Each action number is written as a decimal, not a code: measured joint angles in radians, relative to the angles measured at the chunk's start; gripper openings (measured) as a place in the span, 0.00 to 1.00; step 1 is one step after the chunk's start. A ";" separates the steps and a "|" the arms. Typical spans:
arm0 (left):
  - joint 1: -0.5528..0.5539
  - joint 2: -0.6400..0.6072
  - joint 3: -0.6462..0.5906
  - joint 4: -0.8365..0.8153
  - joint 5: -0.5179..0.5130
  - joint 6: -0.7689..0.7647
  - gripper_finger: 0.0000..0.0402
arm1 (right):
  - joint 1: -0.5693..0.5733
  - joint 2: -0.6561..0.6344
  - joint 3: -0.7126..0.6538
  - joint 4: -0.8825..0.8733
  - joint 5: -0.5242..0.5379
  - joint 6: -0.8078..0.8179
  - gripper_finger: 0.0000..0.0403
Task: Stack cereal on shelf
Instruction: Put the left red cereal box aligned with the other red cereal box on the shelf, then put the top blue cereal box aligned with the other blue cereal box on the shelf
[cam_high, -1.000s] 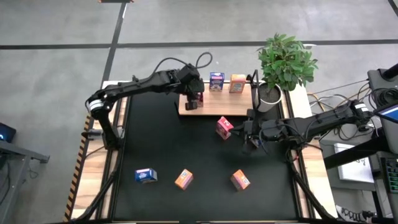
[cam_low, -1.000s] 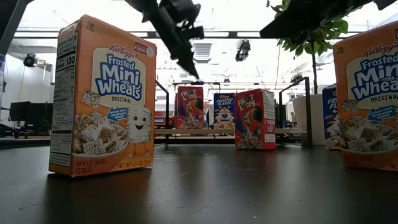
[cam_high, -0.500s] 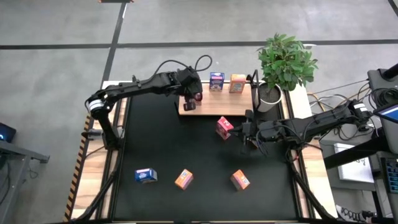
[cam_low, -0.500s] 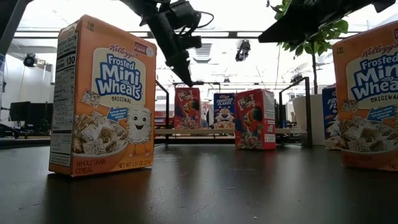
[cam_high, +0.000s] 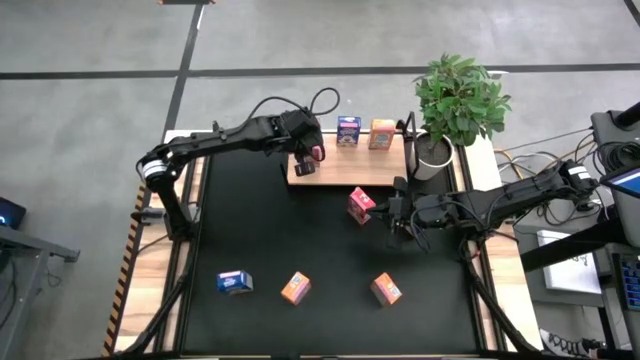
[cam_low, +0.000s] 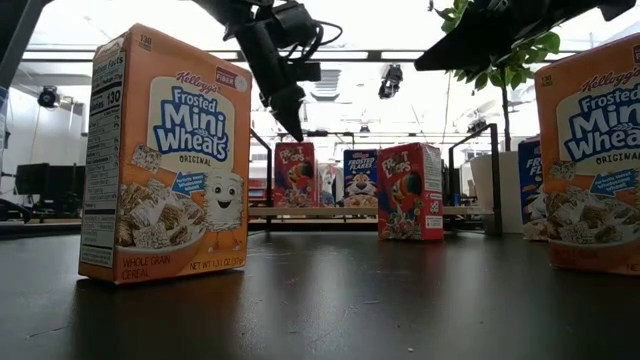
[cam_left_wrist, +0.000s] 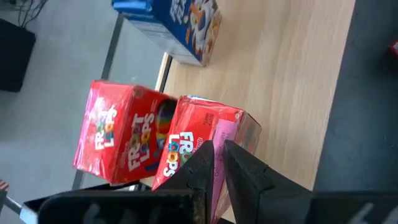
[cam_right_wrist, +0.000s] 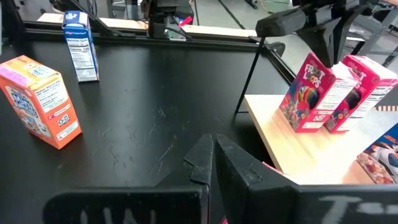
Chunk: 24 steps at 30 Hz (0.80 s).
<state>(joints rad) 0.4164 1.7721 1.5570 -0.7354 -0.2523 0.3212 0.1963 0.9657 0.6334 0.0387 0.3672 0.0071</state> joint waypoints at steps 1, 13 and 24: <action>0.000 -0.001 0.000 -0.003 -0.001 -0.002 0.06 | 0.000 0.000 0.000 0.000 0.000 0.000 0.02; -0.013 -0.016 0.032 -0.010 0.000 -0.002 0.06 | 0.000 0.000 0.000 0.003 0.000 -0.007 0.02; -0.145 -0.149 0.033 0.017 0.036 -0.030 0.05 | 0.024 -0.003 0.056 -0.136 -0.009 0.230 0.02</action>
<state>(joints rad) 0.2718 1.6229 1.5903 -0.7181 -0.2162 0.2916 0.2201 0.9629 0.6893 -0.0968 0.3585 0.2373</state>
